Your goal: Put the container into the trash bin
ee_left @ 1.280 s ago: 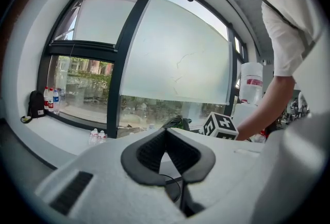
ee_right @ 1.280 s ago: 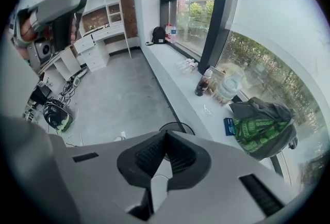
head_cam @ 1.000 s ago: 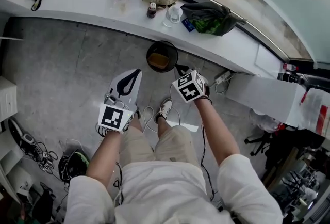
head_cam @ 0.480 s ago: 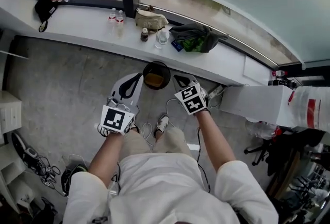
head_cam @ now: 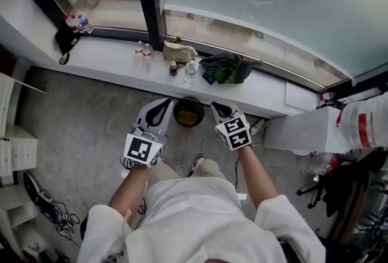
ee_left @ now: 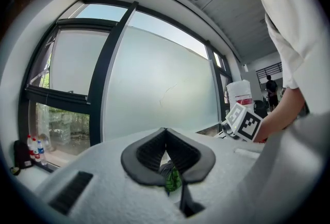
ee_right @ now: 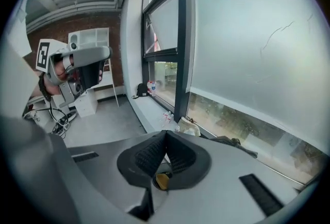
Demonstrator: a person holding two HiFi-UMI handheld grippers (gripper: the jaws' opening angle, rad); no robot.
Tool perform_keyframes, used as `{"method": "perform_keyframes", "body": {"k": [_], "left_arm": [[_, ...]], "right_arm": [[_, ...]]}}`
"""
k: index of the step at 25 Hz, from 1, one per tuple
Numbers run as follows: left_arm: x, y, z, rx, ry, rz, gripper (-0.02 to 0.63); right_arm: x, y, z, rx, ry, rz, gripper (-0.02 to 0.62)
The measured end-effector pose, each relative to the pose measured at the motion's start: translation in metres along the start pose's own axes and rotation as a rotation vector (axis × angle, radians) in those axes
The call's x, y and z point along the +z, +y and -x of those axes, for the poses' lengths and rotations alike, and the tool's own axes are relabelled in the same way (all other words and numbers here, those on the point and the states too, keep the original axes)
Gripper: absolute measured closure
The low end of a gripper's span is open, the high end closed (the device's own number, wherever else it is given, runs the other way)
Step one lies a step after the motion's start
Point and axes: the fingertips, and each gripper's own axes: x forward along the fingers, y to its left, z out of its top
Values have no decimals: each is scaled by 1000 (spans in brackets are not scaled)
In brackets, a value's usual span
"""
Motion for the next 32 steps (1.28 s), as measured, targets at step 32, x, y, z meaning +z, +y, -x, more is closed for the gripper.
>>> {"method": "perform_keyframes", "body": {"k": [32], "left_arm": [[175, 56, 114, 214, -278, -52, 588]], "right_arm": [[170, -36, 181, -78, -605, -157, 594]]}}
